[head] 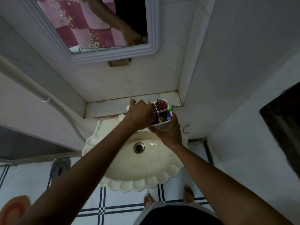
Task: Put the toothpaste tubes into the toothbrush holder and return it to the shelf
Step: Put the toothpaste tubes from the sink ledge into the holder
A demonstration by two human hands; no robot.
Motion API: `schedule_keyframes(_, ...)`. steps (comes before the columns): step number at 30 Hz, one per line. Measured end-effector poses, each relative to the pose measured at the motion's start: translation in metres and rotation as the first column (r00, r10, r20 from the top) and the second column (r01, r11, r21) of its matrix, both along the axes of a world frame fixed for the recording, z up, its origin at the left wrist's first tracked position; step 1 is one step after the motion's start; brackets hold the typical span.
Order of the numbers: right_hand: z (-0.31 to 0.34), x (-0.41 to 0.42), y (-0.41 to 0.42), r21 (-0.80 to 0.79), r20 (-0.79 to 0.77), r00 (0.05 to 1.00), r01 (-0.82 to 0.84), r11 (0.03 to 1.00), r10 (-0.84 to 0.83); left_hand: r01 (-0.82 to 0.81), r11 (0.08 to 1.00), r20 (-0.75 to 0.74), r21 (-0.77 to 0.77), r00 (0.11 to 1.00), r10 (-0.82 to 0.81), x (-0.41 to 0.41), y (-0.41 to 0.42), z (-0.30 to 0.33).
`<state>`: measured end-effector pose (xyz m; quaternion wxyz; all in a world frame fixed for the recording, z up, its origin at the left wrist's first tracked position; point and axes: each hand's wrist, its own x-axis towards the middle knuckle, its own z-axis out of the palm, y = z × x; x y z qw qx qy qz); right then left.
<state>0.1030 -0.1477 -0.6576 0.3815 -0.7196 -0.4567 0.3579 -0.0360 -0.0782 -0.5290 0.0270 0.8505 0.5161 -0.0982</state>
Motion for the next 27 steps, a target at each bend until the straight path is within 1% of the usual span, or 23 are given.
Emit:
schedule_keyframes(3, -0.003, 0.0, 0.0, 0.015, 0.023, 1.0, -0.013, 1.0, 0.013, -0.036, 0.999, 0.036, 0.001, 0.999, 0.036, 0.002, 0.001, -0.009)
schedule_keyframes(6, -0.004, -0.004, -0.001, 0.033, 0.044, 0.999, -0.027, 0.999, 0.026, -0.077, 0.996, 0.105, -0.04, 0.991, 0.081, -0.003, 0.001, -0.016)
schedule_keyframes(9, -0.005, -0.009, 0.0, 0.061, 0.051, 0.999, -0.004, 0.998, 0.001, -0.107, 0.994, 0.192, -0.037, 0.975, 0.112, -0.007, -0.001, -0.024)
schedule_keyframes(14, -0.012, -0.014, 0.009, 0.077, 0.069, 0.997, 0.016, 0.997, -0.021, -0.144, 0.989, 0.296, -0.023, 0.944, 0.145, -0.009, -0.008, -0.03)
schedule_keyframes(17, -0.01, -0.01, 0.014, 0.086, 0.051, 0.998, 0.02, 0.996, -0.025, -0.197, 0.98, 0.459, 0.008, 0.872, 0.172, -0.015, -0.014, -0.031)
schedule_keyframes(19, -0.008, -0.006, 0.014, 0.112, 0.027, 1.0, 0.012, 0.994, -0.015, -0.27, 0.962, 0.583, 0.038, 0.788, 0.198, -0.021, -0.017, -0.031)
schedule_keyframes(21, -0.004, -0.002, 0.014, 0.135, 0.008, 1.0, 0.017, 0.991, -0.018, -0.358, 0.933, 0.675, 0.046, 0.699, 0.235, -0.029, -0.017, -0.029)
schedule_keyframes(23, 0.002, 0.002, 0.014, 0.153, -0.017, 0.999, 0.036, 0.988, -0.034, -0.416, 0.909, 0.713, 0.028, 0.646, 0.273, -0.038, -0.015, -0.028)
schedule_keyframes(25, 0.013, 0.006, 0.014, 0.179, -0.027, 0.999, 0.049, 0.983, -0.045, -0.44, 0.898, 0.711, -0.005, 0.63, 0.313, -0.044, -0.015, -0.027)
schedule_keyframes(27, 0.031, 0.011, 0.017, 0.222, -0.029, 0.999, 0.051, 0.974, -0.045, -0.438, 0.899, 0.713, -0.017, 0.625, 0.317, -0.048, -0.015, -0.023)
